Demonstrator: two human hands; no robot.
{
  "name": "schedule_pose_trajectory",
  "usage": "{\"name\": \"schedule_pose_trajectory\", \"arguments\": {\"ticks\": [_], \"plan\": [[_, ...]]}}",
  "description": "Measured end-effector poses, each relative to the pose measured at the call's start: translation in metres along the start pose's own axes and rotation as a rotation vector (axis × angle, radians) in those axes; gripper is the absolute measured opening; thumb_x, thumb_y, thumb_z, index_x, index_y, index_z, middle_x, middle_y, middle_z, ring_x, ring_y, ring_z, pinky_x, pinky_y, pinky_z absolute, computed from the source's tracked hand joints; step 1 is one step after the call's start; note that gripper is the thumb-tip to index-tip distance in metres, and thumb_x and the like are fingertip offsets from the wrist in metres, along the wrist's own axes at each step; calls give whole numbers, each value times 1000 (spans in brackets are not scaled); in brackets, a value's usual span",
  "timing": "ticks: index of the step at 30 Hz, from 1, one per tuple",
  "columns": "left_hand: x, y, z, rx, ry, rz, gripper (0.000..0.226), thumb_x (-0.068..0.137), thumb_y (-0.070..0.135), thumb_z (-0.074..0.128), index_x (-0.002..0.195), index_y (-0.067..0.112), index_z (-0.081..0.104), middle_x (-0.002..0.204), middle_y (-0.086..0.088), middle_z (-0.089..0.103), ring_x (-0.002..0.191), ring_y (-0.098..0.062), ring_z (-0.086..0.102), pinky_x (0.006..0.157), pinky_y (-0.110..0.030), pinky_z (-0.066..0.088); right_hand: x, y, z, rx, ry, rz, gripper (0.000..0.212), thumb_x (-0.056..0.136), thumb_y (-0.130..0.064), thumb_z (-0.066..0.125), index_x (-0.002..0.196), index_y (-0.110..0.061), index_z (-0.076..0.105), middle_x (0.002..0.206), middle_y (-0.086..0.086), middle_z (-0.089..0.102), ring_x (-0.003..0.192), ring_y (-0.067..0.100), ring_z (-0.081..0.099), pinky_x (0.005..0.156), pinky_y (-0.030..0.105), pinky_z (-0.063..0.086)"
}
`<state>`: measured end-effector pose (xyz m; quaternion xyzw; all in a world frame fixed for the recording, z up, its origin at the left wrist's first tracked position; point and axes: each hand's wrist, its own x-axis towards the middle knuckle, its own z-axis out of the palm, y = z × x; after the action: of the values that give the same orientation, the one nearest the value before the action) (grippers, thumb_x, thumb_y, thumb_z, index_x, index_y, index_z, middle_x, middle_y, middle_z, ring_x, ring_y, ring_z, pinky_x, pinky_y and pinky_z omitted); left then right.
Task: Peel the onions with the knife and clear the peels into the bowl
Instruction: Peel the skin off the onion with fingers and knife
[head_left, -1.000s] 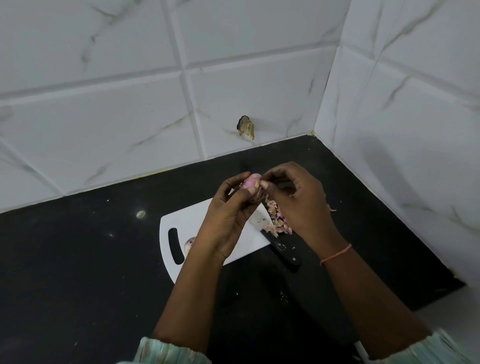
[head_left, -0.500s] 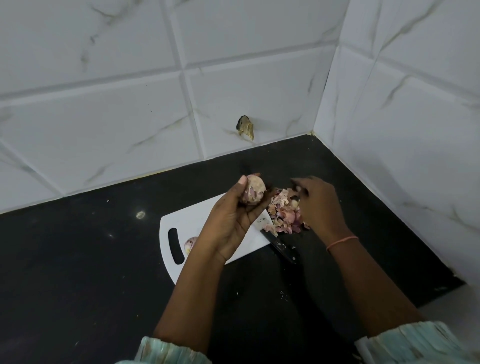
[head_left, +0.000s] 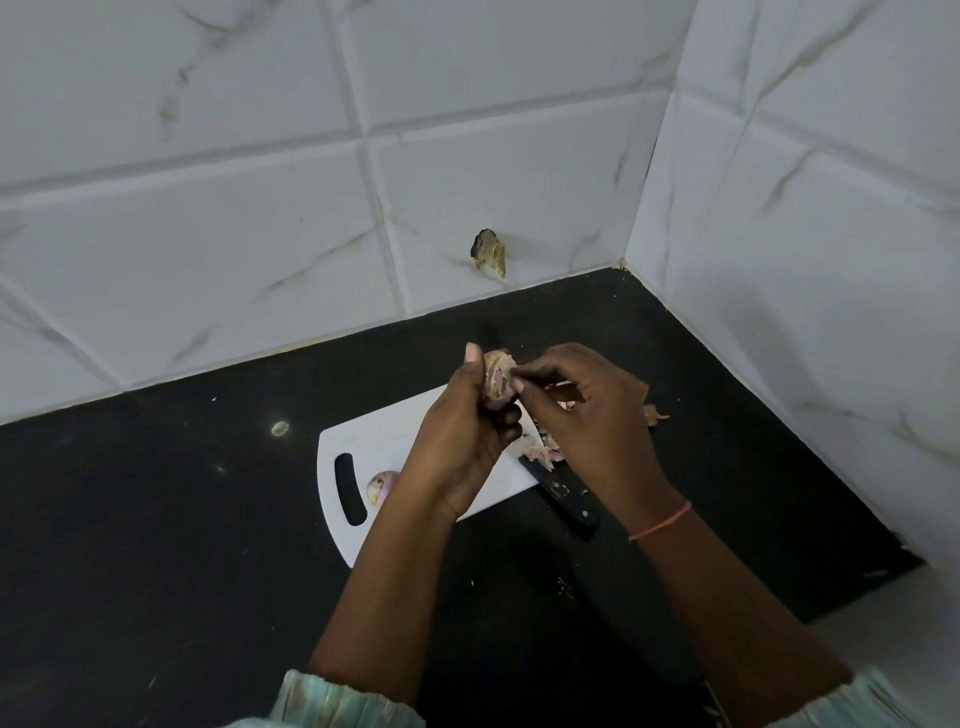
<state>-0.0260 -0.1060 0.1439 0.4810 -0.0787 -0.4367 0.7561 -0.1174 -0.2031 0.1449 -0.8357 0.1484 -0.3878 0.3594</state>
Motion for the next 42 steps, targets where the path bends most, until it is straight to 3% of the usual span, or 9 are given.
{"name": "schedule_pose_trajectory", "arguments": {"ticks": [6,10,16,22,26,31,34,38,42], "plan": [[-1,1,2,46,-4,-15,45,98,52,42,107,11,59,75,-4,48,58,-11,41,53,-22,42,-1,6,0,-141,-54,-100,7,91,-10,67,94,-5,69,92,1,65,82,8,61,73,20,51],[-1,3,0,87,-13,-16,41,100,49,44,104,11,60,75,-4,49,57,-11,40,51,-22,40,-1,9,6,-270,-160,-103,21,97,-22,47,106,-7,58,106,5,57,95,14,54,79,26,49],[-5,6,-3,137,-68,-17,39,101,45,44,103,10,60,74,-3,53,57,-11,39,50,-22,36,0,12,7,-341,-172,-88,31,96,-31,37,106,-8,55,104,5,55,96,8,44,81,22,38],[-7,8,-2,126,-96,-42,36,102,42,45,98,9,60,85,-10,51,56,-12,38,48,-21,32,7,21,-1,-273,-34,-9,14,96,-19,50,101,-8,56,98,1,55,93,13,51,77,27,45],[-3,8,-3,49,-68,-71,36,102,38,43,109,5,57,84,-8,57,54,-11,40,45,-21,33,6,23,-8,-102,58,194,6,96,-14,59,101,-15,58,92,-8,61,86,5,60,75,16,50],[-2,7,-4,-21,-28,-95,35,101,36,46,113,5,57,78,-7,57,60,-13,47,50,-22,44,7,28,-13,117,184,471,12,96,-11,57,105,-18,61,94,-5,68,84,9,68,82,35,59],[0,3,-2,-49,4,-75,32,102,30,45,112,6,63,84,-11,62,67,-17,56,59,-25,52,7,24,-13,148,122,511,19,100,-16,50,110,-19,66,103,-7,69,96,8,66,91,40,56],[-2,2,3,-49,-3,-36,32,103,18,42,122,9,66,98,-12,71,79,-22,68,68,-28,57,4,9,-3,302,-50,515,18,96,-38,57,102,-26,68,98,-8,71,92,5,67,80,26,57],[-4,2,6,-107,-6,-44,34,103,15,41,127,3,62,114,-20,67,96,-29,69,74,-31,59,5,11,4,145,6,376,4,93,-21,66,96,-24,65,92,-12,67,88,0,63,77,17,53]]}}
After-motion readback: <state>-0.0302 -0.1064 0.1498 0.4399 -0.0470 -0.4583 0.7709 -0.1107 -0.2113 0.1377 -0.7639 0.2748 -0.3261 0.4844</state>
